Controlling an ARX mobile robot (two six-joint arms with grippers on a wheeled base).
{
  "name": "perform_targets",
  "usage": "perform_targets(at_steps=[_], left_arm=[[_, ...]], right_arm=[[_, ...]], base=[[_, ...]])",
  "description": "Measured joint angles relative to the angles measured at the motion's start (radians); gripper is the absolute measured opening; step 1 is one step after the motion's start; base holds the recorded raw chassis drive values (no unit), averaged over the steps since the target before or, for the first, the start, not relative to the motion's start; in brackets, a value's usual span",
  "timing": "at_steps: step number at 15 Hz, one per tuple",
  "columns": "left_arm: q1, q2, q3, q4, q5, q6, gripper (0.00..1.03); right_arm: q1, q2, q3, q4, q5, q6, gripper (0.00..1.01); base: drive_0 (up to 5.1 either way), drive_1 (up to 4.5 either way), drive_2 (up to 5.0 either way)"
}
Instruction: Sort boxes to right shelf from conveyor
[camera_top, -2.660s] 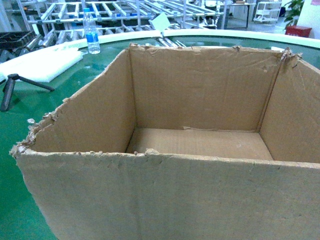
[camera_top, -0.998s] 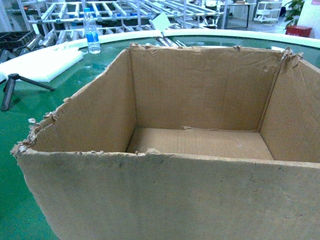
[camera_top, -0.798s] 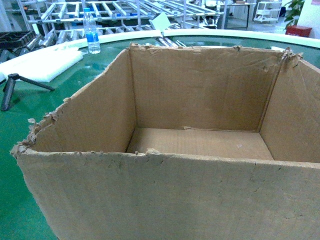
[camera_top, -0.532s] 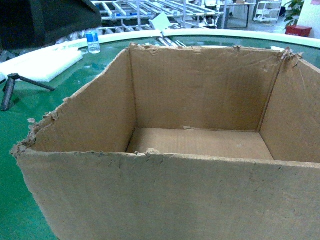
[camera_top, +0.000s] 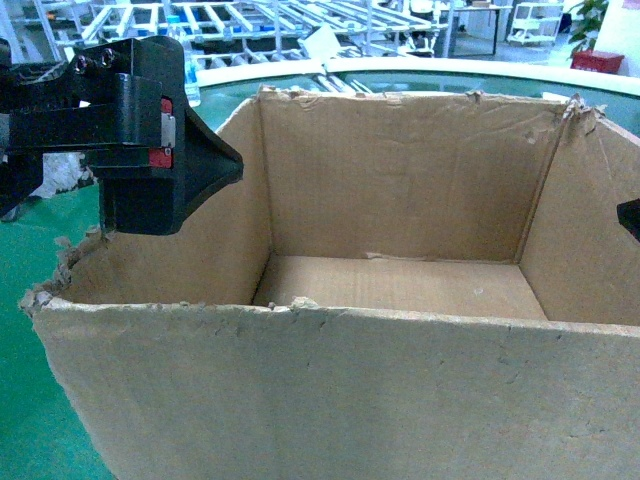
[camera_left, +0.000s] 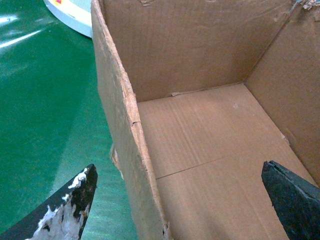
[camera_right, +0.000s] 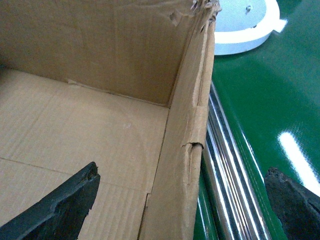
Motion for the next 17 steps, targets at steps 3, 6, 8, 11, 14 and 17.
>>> perform_targets(at_steps=[3,6,8,11,14,17], left_arm=[[-0.024,0.002,0.004,-0.056,-0.024,-0.022,0.98],[-0.047,0.003,0.001,-0.094,-0.025,-0.055,0.76],[-0.052,0.012,-0.002,-0.093,-0.039,-0.055,0.49],[-0.045,0.013,-0.003,-0.094,-0.058,-0.063,0.14],[-0.047,0.013,-0.007,-0.089,-0.082,-0.073,0.02],[-0.066,0.01,-0.006,-0.073,-0.11,-0.072,0.02]], right_arm=[[-0.006,0.013,-0.002,0.004,-0.001,0.005,0.98],[-0.007,0.019,-0.003,0.012,0.0,0.01,0.86],[-0.004,0.025,-0.003,0.02,0.003,0.01,0.59],[-0.003,0.028,-0.003,0.031,0.003,0.009,0.22],[-0.003,0.032,-0.004,0.046,0.0,0.02,0.02],[-0.008,0.028,-0.013,0.076,0.0,0.024,0.02]], base=[[0.0,0.0,0.0],[0.0,0.0,0.0],[0.0,0.0,0.0],[0.0,0.0,0.0],[0.0,0.0,0.0],[0.0,0.0,0.0]])
